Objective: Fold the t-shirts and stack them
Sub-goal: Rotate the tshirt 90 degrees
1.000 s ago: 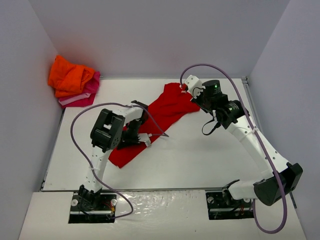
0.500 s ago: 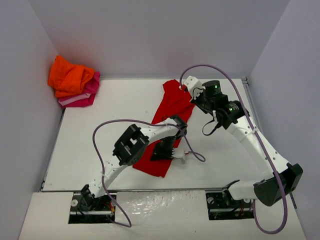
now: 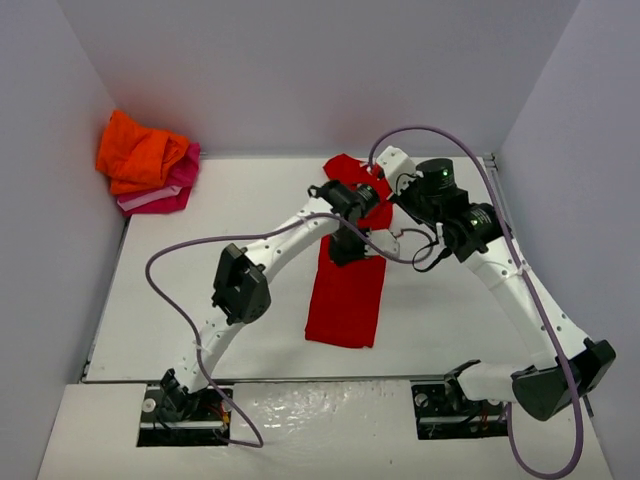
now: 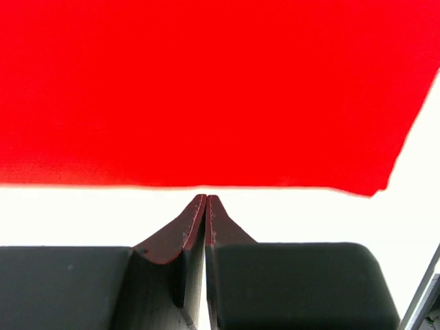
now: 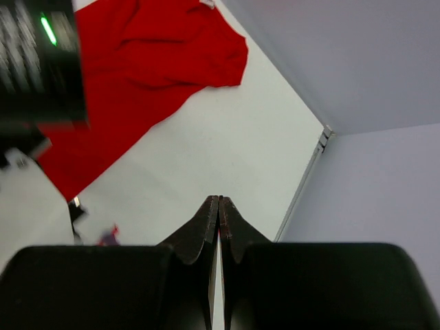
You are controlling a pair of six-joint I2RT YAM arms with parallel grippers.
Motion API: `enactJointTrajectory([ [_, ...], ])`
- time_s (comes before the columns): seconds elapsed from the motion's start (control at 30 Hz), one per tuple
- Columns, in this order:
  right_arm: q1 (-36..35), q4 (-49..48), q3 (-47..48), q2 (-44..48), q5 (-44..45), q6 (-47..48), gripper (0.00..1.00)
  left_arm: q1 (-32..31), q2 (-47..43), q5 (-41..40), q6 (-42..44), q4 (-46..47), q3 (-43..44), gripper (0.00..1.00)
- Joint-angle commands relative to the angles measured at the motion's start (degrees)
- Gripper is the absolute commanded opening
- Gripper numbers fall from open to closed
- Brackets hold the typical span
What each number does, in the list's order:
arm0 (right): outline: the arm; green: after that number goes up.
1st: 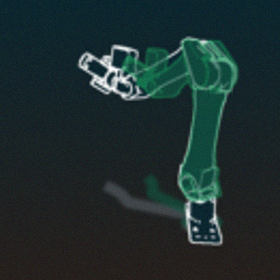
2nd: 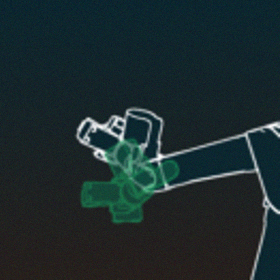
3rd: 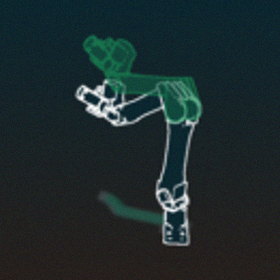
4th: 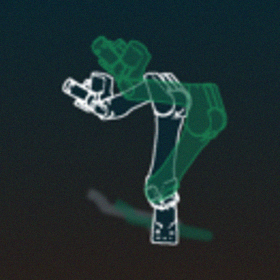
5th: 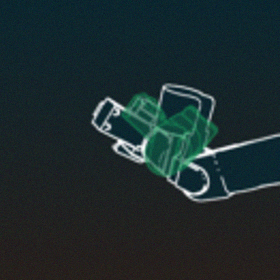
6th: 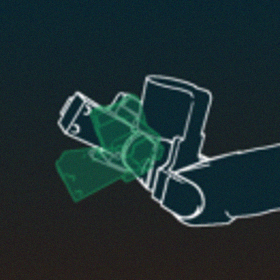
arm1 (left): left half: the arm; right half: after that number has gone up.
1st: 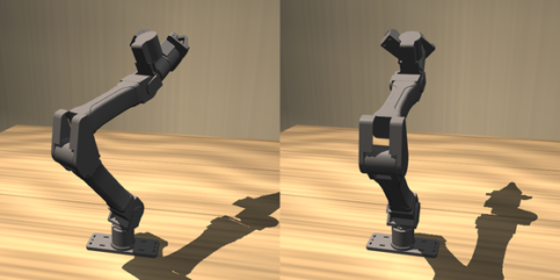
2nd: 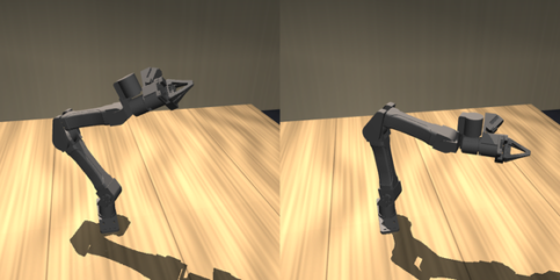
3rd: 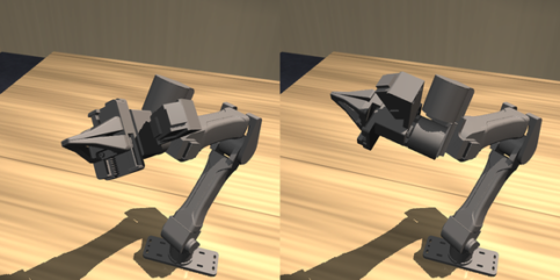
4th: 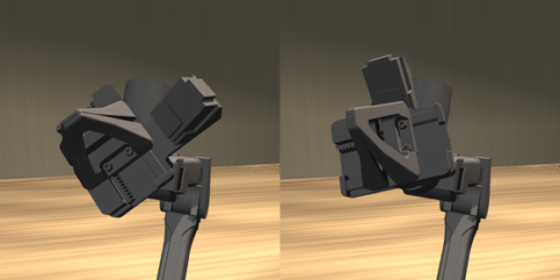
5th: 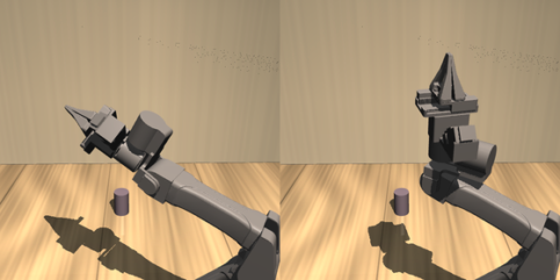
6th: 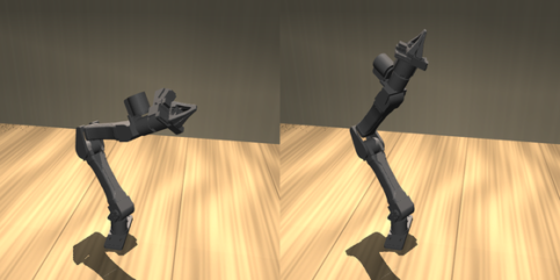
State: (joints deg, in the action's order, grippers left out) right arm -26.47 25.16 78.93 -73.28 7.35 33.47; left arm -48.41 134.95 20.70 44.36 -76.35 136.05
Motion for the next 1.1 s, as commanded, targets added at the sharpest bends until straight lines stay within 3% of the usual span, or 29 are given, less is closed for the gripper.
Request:
enactJointTrajectory([
  [0.0, 2.06, -3.54, 4.54, 4.81, 3.36, 0.43, 0.00, 9.60, -4.88, -1.26, -1.89, -4.89, 3.03, 0.00],
  [0.13, 2.67, -3.71, 4.65, 6.13, 6.53, 1.50, 0.00, 13.01, 0.91, -1.83, -1.77, -7.03, 3.85, 0.00],
  [0.23, 2.74, -3.88, 4.72, 6.11, 7.86, 1.77, 0.06, 13.32, 0.54, -3.32, -1.90, -1.96, -3.33, 0.00],
  [0.37, 3.03, -4.08, 3.78, 6.08, 7.88, 1.56, 0.00, 12.19, -0.37, -3.06, -2.15, 2.25, -8.36, 0.00],
  [0.63, 5.08, -4.88, 1.41, 8.03, 8.33, 1.74, 0.00, 9.05, -5.90, -2.53, -3.14, 7.78, -14.56, 0.00],
  [0.87, 5.87, -5.79, 0.65, 8.40, 8.99, 1.89, 0.00, 6.59, -10.63, -7.64, -4.77, 12.95, -20.16, 0.00],
  [1.07, 6.54, -6.81, 1.62, 8.10, 9.62, 1.42, 0.00, 3.19, -9.61, -9.35, -3.75, 14.06, -21.18, 0.00],
])
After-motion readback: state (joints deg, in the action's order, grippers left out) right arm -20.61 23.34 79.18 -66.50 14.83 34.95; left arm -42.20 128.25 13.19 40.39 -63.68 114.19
